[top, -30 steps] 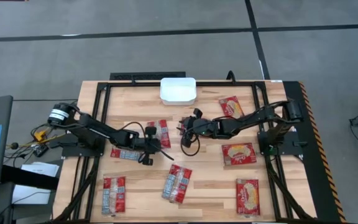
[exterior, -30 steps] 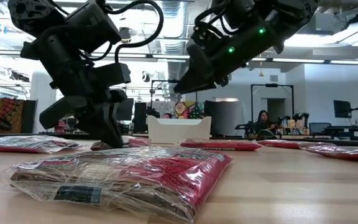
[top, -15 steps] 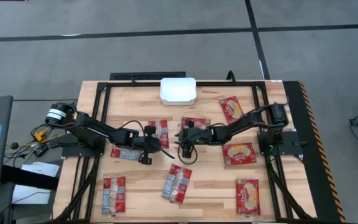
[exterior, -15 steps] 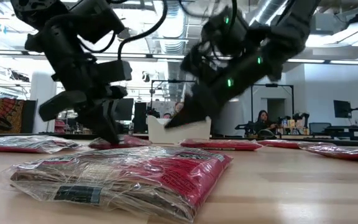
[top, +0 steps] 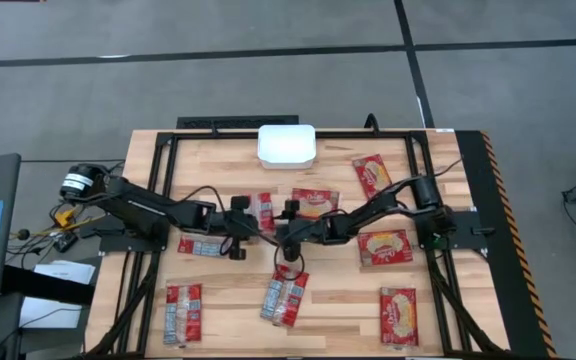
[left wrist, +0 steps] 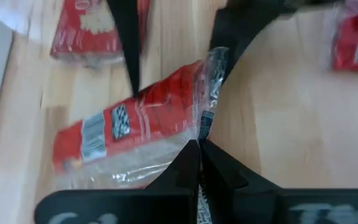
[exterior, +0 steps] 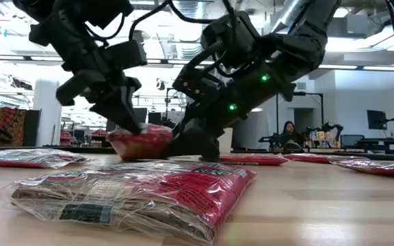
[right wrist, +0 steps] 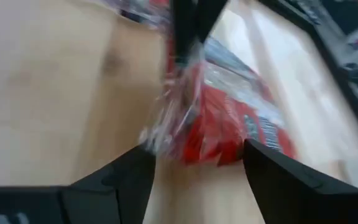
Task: Sort popcorn bags into baskets
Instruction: Put the red popcorn bag into the white bin
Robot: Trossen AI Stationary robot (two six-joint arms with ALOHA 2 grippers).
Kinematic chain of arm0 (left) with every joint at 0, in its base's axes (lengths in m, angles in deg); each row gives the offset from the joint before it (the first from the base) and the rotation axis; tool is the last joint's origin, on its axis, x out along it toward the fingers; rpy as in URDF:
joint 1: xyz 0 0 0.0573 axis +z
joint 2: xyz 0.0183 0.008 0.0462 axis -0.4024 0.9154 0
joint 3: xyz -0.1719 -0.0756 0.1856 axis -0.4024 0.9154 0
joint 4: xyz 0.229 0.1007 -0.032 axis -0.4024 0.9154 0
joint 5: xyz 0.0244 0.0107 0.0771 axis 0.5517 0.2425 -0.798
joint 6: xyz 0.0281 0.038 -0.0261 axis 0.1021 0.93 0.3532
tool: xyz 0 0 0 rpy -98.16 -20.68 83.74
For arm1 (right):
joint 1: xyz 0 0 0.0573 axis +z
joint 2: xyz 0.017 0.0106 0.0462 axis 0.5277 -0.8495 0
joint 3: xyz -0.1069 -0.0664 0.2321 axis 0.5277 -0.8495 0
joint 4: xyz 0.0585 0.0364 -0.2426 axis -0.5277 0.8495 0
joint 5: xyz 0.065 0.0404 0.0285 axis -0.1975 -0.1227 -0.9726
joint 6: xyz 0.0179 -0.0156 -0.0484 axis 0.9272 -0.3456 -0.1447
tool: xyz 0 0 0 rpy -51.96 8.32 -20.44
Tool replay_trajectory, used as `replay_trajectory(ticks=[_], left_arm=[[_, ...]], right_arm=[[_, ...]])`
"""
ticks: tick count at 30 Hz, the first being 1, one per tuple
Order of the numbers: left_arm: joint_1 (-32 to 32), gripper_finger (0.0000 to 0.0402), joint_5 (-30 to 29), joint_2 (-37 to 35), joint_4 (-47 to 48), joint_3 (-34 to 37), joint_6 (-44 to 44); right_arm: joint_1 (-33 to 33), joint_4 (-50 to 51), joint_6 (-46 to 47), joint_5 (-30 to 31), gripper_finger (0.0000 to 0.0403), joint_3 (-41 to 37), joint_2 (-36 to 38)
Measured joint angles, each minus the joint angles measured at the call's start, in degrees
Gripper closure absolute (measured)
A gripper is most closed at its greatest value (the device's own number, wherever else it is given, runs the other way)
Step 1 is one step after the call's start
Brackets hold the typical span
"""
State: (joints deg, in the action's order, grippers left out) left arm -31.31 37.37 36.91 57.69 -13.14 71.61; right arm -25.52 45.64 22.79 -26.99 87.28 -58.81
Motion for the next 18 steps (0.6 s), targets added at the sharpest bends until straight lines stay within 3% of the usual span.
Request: replay_trajectory(ticks=[7,10,15,18], left_arm=[[-0.02,0.0401,1.66,-3.29,-0.65,-0.02,0.01],[-0.02,0.0401,1.94,-5.16,-0.3,-0.02,0.0],[-0.01,0.0401,0.36,-9.18,-0.18,-0.02,-0.04],[-0.09,0.0393,-2.01,-12.34,-0.09,-0.04,0.03]], right_arm=[[-0.1,-0.2,-3.04,3.56,0.018,2.5,0.0],[0.07,-0.3,-4.31,3.57,0.0236,3.21,0.06],[0.07,2.29,-5.12,2.59,0.0376,3.19,2.28],[-0.05,5.18,-4.98,1.07,0.0375,3.21,5.23]])
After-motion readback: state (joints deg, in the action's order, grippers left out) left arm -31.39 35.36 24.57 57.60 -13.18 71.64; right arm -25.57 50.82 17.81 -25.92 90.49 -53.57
